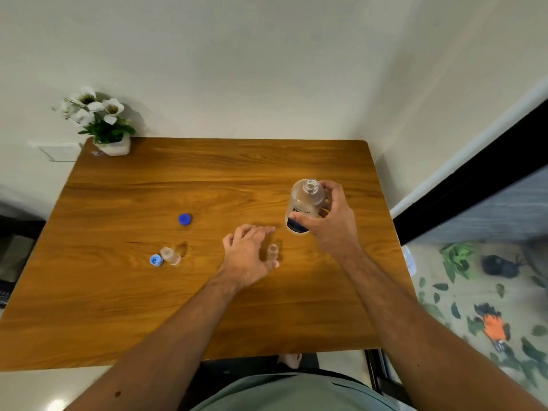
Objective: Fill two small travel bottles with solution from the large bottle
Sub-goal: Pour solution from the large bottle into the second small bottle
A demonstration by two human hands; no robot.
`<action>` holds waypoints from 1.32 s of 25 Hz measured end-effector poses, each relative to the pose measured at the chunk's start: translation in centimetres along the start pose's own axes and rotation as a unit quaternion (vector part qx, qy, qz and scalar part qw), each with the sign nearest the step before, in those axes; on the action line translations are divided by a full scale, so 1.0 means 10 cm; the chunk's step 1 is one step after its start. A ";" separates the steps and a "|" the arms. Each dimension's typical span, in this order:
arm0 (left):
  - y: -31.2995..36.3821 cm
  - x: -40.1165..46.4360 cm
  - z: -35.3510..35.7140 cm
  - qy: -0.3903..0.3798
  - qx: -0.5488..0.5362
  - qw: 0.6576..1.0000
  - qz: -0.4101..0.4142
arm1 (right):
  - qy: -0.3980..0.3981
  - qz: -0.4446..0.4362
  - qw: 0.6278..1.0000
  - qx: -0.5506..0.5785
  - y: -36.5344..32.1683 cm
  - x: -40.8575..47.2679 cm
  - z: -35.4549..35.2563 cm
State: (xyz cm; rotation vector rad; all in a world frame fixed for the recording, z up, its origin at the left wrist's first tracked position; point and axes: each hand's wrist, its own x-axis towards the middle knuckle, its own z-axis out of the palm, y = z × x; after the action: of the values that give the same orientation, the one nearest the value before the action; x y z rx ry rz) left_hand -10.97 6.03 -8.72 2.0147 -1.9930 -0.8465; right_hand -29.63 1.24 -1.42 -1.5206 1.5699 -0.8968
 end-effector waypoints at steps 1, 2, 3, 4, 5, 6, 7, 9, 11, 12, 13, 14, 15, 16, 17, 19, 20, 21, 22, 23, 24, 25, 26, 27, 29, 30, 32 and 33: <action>0.01 0.00 0.05 -0.011 0.008 1.000 -0.007 | -0.002 0.003 1.000 0.000 0.07 -0.01 -0.04; 0.02 0.00 0.10 -0.020 0.014 1.000 -0.013 | -0.007 0.007 1.000 -0.001 0.14 -0.02 -0.08; 0.04 0.00 0.13 -0.024 0.020 0.999 -0.019 | -0.012 0.009 1.000 -0.003 0.20 -0.03 -0.12; 0.06 -0.01 0.16 -0.021 0.026 0.999 -0.023 | -0.016 0.008 1.000 -0.006 0.26 -0.04 -0.15; 0.06 0.00 0.20 -0.015 0.032 0.999 -0.024 | -0.018 0.006 1.000 -0.008 0.31 -0.04 -0.17; 0.08 -0.01 0.21 -0.007 0.038 0.999 -0.023 | -0.020 0.005 1.000 -0.010 0.35 -0.05 -0.20; 0.09 0.00 0.24 0.001 0.041 0.999 -0.021 | -0.021 0.004 1.000 -0.010 0.37 -0.06 -0.21; 0.10 0.02 0.27 0.008 0.029 0.999 -0.017 | -0.024 0.003 1.000 -0.008 0.39 -0.06 -0.22; 0.11 0.05 0.28 0.004 -0.016 1.000 -0.026 | -0.031 -0.008 0.999 -0.010 0.38 -0.06 -0.22; 0.13 0.06 0.25 0.002 -0.044 0.998 -0.037 | -0.034 -0.015 0.999 -0.014 0.36 -0.05 -0.21; 0.14 0.06 0.21 0.002 -0.075 0.996 -0.052 | -0.037 -0.021 0.999 -0.018 0.35 -0.05 -0.20; 0.17 0.05 0.16 0.008 -0.105 0.993 -0.060 | -0.038 -0.025 0.999 -0.020 0.32 -0.04 -0.20; 0.18 0.03 0.10 0.019 -0.136 0.989 -0.062 | -0.038 -0.030 0.999 -0.024 0.27 -0.04 -0.19; 0.20 0.00 0.01 0.038 -0.167 0.984 -0.053 | -0.037 -0.040 0.998 -0.030 0.21 -0.03 -0.19; 0.21 -0.02 -0.07 0.059 -0.204 0.976 -0.041 | -0.039 -0.051 0.997 -0.038 0.16 -0.02 -0.19; 0.22 -0.08 -0.27 0.094 -0.265 0.960 -0.006 | -0.052 -0.076 0.994 -0.051 0.01 0.00 -0.18; 0.21 -0.11 -0.37 0.112 -0.280 0.953 0.010 | -0.062 -0.088 0.993 -0.055 -0.09 0.01 -0.17; 0.18 -0.12 -0.48 0.126 -0.297 0.946 0.023 | -0.072 -0.100 0.990 -0.062 -0.18 0.03 -0.15; 0.15 -0.13 -0.58 0.131 -0.325 0.936 0.030 | -0.080 -0.118 0.987 -0.072 -0.27 0.05 -0.11; 0.12 -0.12 -0.68 0.127 -0.364 0.922 0.033 | -0.087 -0.140 0.982 -0.088 -0.36 0.07 -0.07; 0.10 -0.13 -0.79 0.119 -0.397 0.909 0.037 | -0.096 -0.157 0.978 -0.104 -0.45 0.09 -0.01; 0.07 -0.13 -0.87 0.111 -0.420 0.900 0.040 | -0.106 -0.166 0.973 -0.118 -0.54 0.10 0.03; 0.04 -0.12 -0.95 0.105 -0.430 0.896 0.046 | -0.117 -0.174 0.969 -0.129 -0.63 0.11 0.07; 0.01 -0.13 -1.04 0.104 -0.436 0.892 0.057 | -0.125 -0.184 0.965 -0.140 -0.72 0.11 0.12; -0.05 -0.16 -1.19 0.107 -0.449 0.883 0.086 | -0.133 -0.203 0.957 -0.159 -0.89 0.12 0.21; -0.08 -0.18 -1.25 0.108 -0.458 0.877 0.099 | -0.137 -0.208 0.954 -0.166 -0.95 0.12 0.25; -0.16 -0.23 -1.36 0.107 -0.459 0.874 0.116 | -0.147 -0.210 0.948 -0.188 -1.06 0.13 0.31; -0.19 -0.25 -1.39 0.100 -0.458 0.876 0.115 | -0.151 -0.215 0.943 -0.203 -1.09 0.13 0.33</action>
State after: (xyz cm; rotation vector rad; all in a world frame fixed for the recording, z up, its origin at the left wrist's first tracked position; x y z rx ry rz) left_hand -2.11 5.04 2.42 1.2220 -1.2785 -1.1614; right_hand -21.62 -0.48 6.65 -2.2371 1.2649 -0.5392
